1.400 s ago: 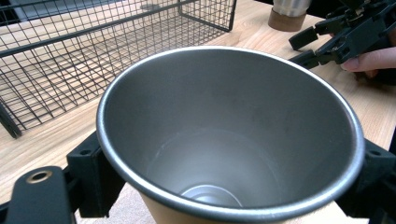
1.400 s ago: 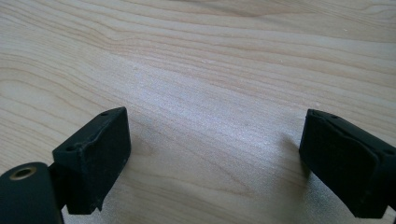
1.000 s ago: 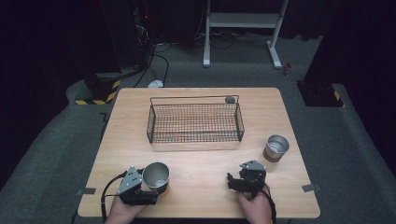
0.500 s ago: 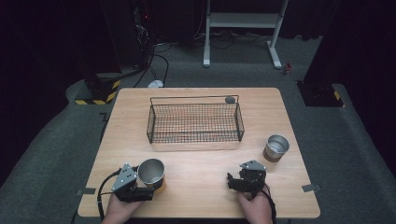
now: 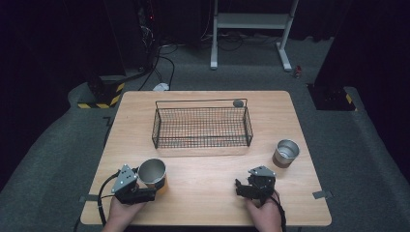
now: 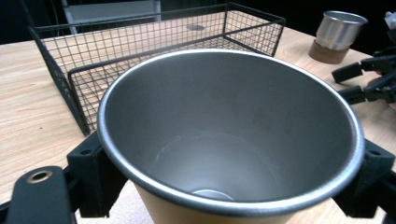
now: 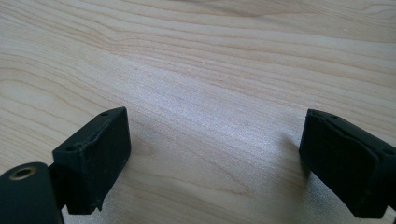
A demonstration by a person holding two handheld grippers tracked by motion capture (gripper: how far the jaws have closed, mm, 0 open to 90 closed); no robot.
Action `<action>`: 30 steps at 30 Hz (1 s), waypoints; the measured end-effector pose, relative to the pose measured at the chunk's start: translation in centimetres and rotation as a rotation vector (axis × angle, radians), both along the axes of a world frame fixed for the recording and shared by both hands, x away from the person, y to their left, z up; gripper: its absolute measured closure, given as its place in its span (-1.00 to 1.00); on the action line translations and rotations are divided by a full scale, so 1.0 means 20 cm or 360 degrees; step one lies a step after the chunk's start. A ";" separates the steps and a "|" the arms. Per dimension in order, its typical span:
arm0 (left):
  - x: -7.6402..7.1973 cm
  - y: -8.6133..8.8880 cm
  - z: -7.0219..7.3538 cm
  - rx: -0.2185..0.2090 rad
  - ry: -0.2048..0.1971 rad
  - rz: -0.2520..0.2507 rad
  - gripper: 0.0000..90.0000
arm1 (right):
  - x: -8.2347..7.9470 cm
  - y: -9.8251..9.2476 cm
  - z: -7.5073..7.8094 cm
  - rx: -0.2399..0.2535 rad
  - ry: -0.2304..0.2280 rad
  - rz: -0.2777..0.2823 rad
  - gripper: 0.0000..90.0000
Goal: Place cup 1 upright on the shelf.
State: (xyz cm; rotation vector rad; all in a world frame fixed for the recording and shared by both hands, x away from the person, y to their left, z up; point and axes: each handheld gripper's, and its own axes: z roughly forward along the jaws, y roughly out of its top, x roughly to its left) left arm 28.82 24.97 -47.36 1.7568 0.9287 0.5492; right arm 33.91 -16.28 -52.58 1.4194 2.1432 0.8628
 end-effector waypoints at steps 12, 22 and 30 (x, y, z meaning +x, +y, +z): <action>0.06 0.00 0.06 -0.0037 0.0016 0.0052 -0.69 | 0.00 0.00 0.00 -0.0001 -0.0001 0.0001 -0.80; 0.10 -0.01 0.10 -0.0012 0.0008 0.0081 -0.69 | 0.00 0.00 0.00 -0.0002 -0.0002 0.0003 -0.80; 0.13 -0.02 0.13 -0.0004 -0.0012 0.0097 -0.69 | 0.00 0.00 0.00 0.0000 0.0000 0.0000 -0.80</action>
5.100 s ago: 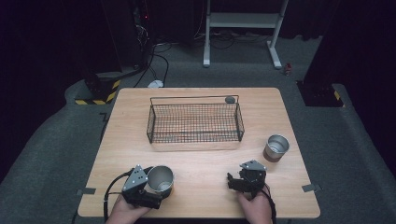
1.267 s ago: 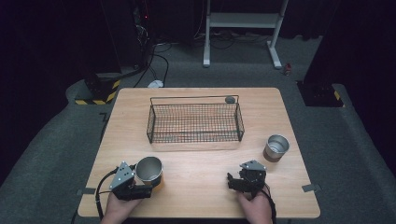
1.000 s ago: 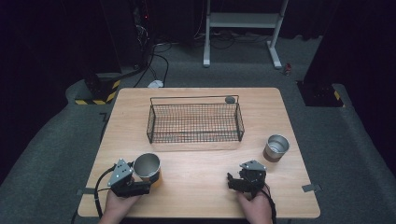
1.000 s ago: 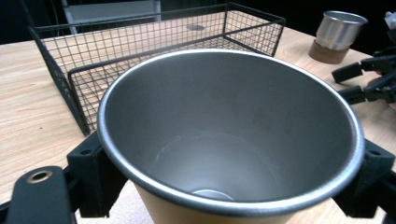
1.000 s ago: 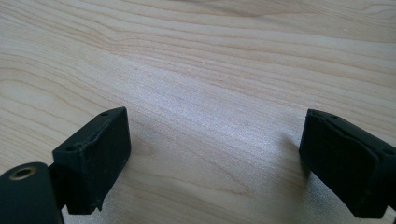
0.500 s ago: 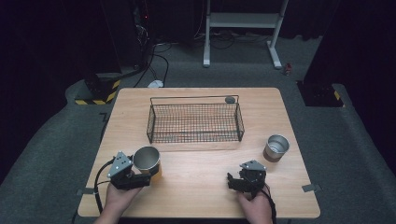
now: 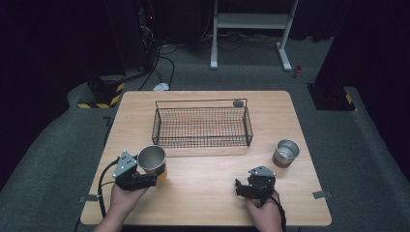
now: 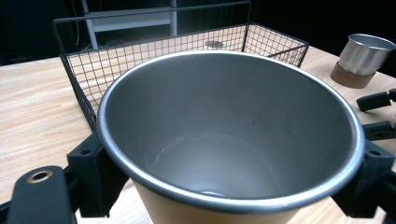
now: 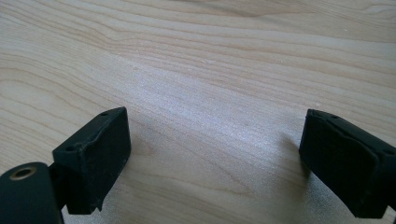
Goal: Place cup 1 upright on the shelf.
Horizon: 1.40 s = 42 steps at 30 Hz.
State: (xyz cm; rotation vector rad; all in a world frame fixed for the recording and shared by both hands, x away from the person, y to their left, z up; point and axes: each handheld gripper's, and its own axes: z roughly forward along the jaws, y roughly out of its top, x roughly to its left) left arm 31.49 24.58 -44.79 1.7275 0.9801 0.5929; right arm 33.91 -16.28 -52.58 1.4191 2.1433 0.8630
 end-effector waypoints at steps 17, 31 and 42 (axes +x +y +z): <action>0.10 -0.06 0.05 -0.0034 0.0027 0.0022 -0.69 | 0.00 0.00 0.00 0.0003 0.0001 0.0011 -0.80; 0.17 -0.13 0.08 -0.0036 0.0023 0.0021 -0.68 | 0.00 0.00 0.00 0.0002 0.0000 0.0011 -0.80; 0.21 -0.17 0.10 -0.0049 0.0008 0.0020 -0.68 | 0.00 0.00 0.00 0.0002 0.0000 0.0011 -0.80</action>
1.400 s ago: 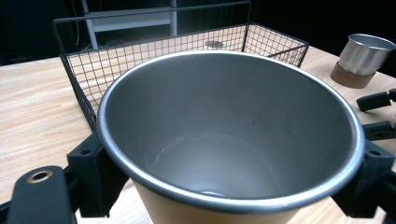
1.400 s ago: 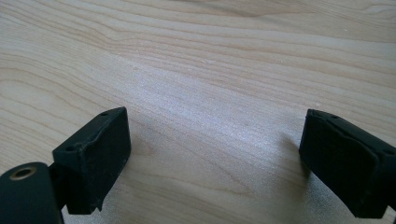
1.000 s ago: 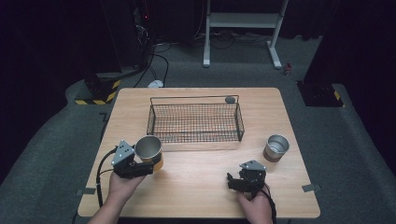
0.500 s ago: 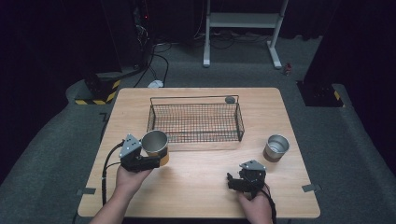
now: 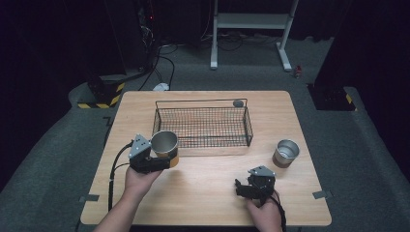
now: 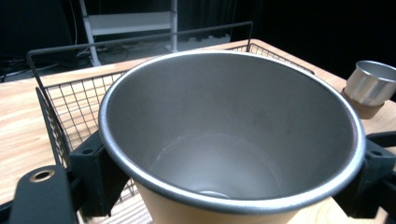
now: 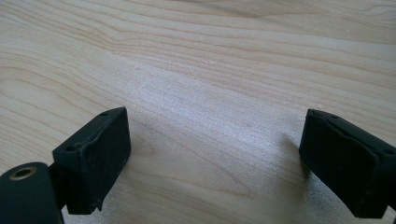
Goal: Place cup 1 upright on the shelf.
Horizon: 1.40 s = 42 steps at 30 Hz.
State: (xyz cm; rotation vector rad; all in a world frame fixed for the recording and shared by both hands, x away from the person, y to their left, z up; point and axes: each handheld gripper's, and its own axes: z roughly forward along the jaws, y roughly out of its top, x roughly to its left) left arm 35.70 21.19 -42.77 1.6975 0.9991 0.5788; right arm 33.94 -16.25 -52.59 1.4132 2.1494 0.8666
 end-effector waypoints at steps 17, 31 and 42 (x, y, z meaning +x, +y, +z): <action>0.11 -0.02 0.06 0.0003 -0.0013 0.0016 -0.68 | 0.00 0.00 0.00 0.0000 0.0000 0.0000 -0.80; 0.22 -0.07 0.08 0.0004 -0.0010 0.0033 -0.68 | 0.00 0.00 0.00 0.0000 0.0000 0.0000 -0.80; 0.33 -0.06 0.12 -0.0010 -0.0018 0.0083 -0.68 | 0.00 0.00 0.00 0.0000 0.0001 0.0000 -0.80</action>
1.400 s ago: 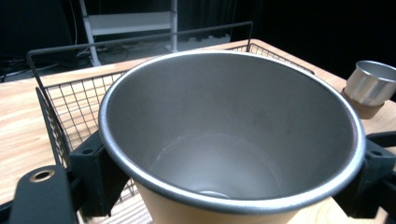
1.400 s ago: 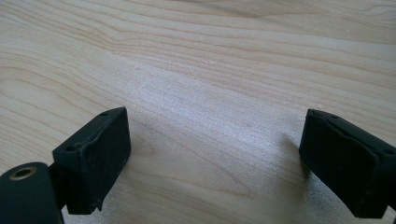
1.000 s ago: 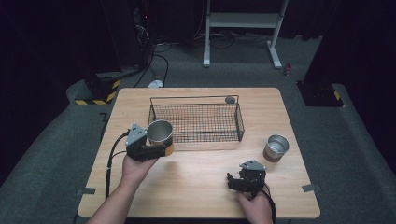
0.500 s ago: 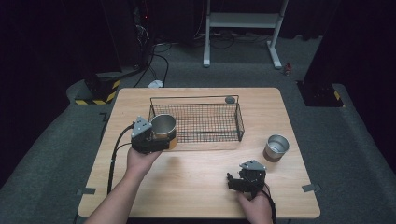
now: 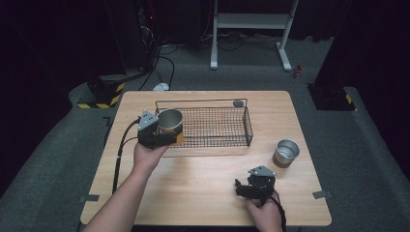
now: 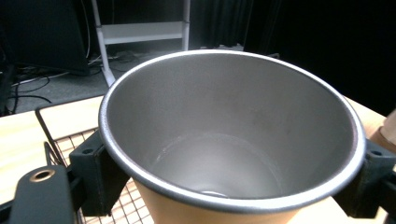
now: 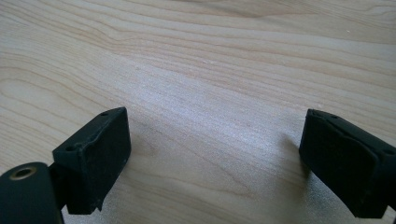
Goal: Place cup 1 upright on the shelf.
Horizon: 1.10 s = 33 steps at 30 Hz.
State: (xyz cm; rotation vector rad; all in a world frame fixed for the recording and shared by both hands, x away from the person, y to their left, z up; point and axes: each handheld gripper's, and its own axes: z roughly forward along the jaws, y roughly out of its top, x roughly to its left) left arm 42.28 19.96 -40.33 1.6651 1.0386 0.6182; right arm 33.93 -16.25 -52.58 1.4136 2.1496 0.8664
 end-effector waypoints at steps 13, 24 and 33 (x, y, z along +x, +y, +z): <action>0.12 -0.02 0.00 0.0016 0.0028 0.0042 -0.68 | 0.00 0.00 0.00 -0.0004 0.0000 0.0003 -0.80; 0.21 -0.07 -0.01 0.0048 0.0053 0.0062 -0.68 | 0.00 0.00 0.00 -0.0003 0.0000 0.0003 -0.80; 0.27 -0.09 -0.05 0.0070 0.0085 0.0093 -0.68 | 0.00 0.00 0.00 -0.0003 0.0000 0.0003 -0.80</action>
